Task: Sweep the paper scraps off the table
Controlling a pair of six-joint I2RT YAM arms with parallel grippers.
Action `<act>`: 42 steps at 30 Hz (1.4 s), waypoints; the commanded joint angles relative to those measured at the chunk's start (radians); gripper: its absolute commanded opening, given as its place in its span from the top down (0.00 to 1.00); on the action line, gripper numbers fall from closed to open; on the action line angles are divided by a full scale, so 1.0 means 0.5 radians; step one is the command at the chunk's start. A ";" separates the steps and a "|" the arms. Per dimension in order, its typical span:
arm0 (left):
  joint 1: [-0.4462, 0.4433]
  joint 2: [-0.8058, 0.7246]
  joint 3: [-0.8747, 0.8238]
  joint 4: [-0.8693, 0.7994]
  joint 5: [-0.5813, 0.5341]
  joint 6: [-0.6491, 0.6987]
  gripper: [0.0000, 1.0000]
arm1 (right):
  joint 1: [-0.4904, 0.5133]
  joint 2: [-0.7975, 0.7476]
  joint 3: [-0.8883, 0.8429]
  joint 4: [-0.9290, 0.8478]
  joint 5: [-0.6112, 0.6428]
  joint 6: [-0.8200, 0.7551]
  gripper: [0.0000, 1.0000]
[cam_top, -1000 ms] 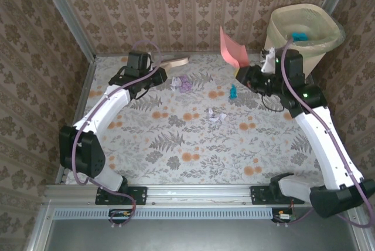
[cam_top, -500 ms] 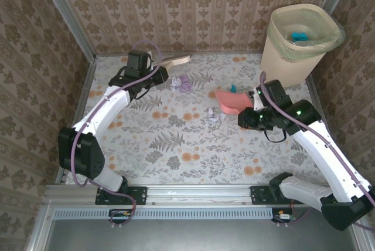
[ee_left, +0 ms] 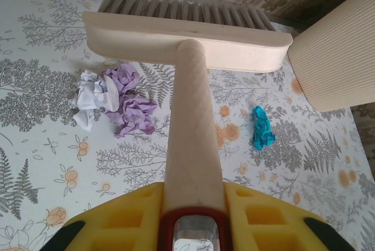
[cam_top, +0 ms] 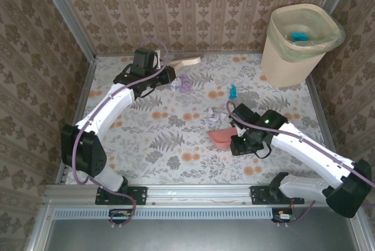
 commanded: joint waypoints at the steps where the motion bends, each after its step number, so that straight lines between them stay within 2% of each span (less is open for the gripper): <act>1: -0.008 0.023 0.134 -0.099 0.076 0.141 1.00 | 0.050 0.037 -0.072 0.091 0.079 0.035 1.00; 4: -0.008 0.042 0.187 -0.196 0.079 0.217 1.00 | 0.079 0.045 -0.133 0.133 0.111 0.046 1.00; 5: -0.070 0.048 0.204 -0.222 0.079 0.232 1.00 | 0.089 0.052 -0.161 0.158 0.125 0.058 1.00; 9: -0.114 0.077 0.258 -0.301 0.059 0.269 1.00 | 0.139 0.134 -0.247 0.291 0.144 0.093 1.00; 16: -0.274 0.161 0.429 -0.561 -0.065 0.297 1.00 | 0.264 0.222 -0.357 0.460 0.274 0.096 1.00; 20: -0.378 0.204 0.539 -0.726 -0.197 0.289 1.00 | 0.281 0.185 -0.440 0.567 0.287 0.130 1.00; 24: -0.468 0.245 0.635 -0.830 -0.226 0.247 1.00 | 0.280 0.186 -0.532 0.688 0.309 0.124 1.00; 29: -0.592 0.292 0.664 -0.944 -0.330 0.222 1.00 | 0.279 0.216 -0.599 0.767 0.349 0.153 1.00; 42: -0.736 0.296 0.511 -1.046 -0.433 0.133 1.00 | 0.271 0.175 -0.685 0.833 0.398 0.175 1.00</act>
